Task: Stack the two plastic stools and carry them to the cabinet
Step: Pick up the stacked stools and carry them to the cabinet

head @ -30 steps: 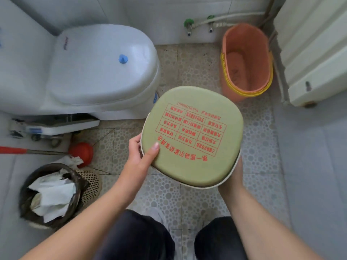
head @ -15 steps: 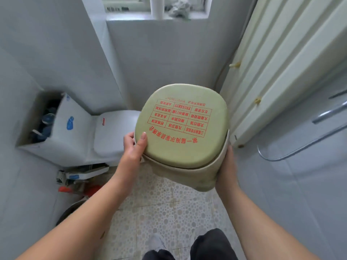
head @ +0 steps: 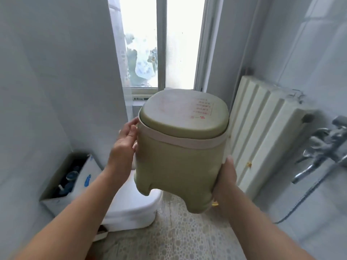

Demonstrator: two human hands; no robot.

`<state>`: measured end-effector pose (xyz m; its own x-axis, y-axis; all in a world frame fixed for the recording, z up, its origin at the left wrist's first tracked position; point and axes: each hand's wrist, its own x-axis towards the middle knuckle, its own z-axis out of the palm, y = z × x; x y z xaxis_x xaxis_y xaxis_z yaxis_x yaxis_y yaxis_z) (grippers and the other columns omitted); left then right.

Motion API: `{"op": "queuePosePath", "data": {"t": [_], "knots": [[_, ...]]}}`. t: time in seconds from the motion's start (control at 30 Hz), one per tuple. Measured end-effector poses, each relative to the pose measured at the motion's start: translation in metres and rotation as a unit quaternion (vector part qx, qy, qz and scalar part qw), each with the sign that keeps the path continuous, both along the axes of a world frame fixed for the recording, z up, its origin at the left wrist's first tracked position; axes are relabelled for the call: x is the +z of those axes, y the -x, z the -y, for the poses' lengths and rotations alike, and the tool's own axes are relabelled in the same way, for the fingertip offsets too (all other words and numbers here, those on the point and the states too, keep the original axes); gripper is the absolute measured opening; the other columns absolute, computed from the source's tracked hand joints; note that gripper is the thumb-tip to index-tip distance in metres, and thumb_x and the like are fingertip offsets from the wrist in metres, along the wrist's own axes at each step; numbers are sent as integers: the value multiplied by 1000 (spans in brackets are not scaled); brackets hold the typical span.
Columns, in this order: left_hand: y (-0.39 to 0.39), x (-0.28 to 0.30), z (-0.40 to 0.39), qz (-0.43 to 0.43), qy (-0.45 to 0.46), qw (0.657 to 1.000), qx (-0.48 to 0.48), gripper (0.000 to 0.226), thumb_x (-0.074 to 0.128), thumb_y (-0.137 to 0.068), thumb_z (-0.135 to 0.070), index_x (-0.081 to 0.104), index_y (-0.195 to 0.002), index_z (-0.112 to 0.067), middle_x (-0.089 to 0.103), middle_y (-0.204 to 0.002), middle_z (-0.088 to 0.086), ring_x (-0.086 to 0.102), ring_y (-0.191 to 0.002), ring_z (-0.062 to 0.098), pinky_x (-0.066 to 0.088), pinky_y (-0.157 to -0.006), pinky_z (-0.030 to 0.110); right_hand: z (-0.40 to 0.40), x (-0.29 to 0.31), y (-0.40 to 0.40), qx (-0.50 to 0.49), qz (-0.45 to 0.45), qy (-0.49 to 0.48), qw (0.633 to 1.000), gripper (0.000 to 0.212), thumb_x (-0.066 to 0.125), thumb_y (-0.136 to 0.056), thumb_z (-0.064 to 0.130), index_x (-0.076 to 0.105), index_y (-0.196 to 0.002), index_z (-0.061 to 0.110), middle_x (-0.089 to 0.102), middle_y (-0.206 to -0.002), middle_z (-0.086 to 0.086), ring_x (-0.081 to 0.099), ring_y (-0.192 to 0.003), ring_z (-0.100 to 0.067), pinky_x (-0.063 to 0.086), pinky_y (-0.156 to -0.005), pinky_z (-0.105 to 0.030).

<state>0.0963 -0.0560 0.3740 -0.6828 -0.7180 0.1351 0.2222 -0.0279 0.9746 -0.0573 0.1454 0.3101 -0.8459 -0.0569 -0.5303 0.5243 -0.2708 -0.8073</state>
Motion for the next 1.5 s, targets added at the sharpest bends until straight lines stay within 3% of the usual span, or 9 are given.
{"op": "queuePosePath", "data": {"t": [0.13,0.33,0.6,0.73,0.93,1.07,1.23,1.37,1.5], "knots": [[-4,3,17,66,-48,996,36,49,54,-97,-55,67,-125,-17,74,-120,14,65,-122,36,48,-108,54,14,-69,55,68,21,12,997,73,58,-70,65,73,-126,22,78,-116,-11,72,-105,-38,52,-100,-54],[-18,-1,11,139,-123,982,-27,49,36,-107,-49,73,-93,-20,80,-70,-1,68,-86,23,52,-82,40,18,-4,5,122,39,-25,992,51,57,-82,49,75,-108,9,78,-108,-12,72,-96,-35,57,-91,-46],[-17,-10,-1,104,-168,980,1,39,44,-105,-32,61,-73,-18,66,-48,-3,64,-44,10,45,-53,29,11,23,12,152,-7,-24,988,39,53,-91,45,74,-92,12,77,-105,-15,69,-89,-32,54,-74,-38],[-15,-5,-15,59,-193,979,41,39,46,-104,-41,73,-85,-20,77,-62,-1,70,-77,20,50,-66,33,10,34,20,191,-56,-37,979,44,55,-92,42,76,-105,6,79,-106,-14,70,-96,-32,57,-83,-41],[-15,-12,-39,21,-224,968,109,45,52,-96,-56,82,-86,-24,83,-89,6,71,-98,29,52,-100,48,6,32,35,244,-78,17,966,33,50,-97,32,70,-75,15,72,-71,-7,63,-84,-29,50,-82,-41],[-17,-19,-68,16,-236,958,163,39,55,-96,-52,80,-83,-26,80,-75,-1,70,-93,28,52,-88,42,0,24,45,286,-58,52,955,30,49,-96,36,68,-81,16,69,-80,-10,60,-94,-32,49,-84,-41],[-38,-37,-113,17,-238,941,241,37,56,-96,-47,81,-101,-20,81,-92,6,70,-113,37,49,-107,52,-20,14,43,350,-25,92,932,36,44,-101,35,70,-86,15,72,-78,-8,64,-80,-26,52,-72,-33],[-68,-50,-157,31,-248,920,303,33,56,-99,-42,80,-93,-19,80,-78,-1,72,-98,31,54,-95,45,-36,3,19,382,20,102,918,35,45,-104,31,72,-89,15,77,-68,-3,66,-81,-24,53,-73,-35],[-104,-61,-187,46,-240,899,364,36,62,-90,-50,82,-105,-24,81,-106,5,70,-115,29,51,-106,52,-47,-10,-13,412,43,103,904,35,43,-105,31,74,-100,15,78,-101,-8,67,-95,-27,55,-89,-40]]}}
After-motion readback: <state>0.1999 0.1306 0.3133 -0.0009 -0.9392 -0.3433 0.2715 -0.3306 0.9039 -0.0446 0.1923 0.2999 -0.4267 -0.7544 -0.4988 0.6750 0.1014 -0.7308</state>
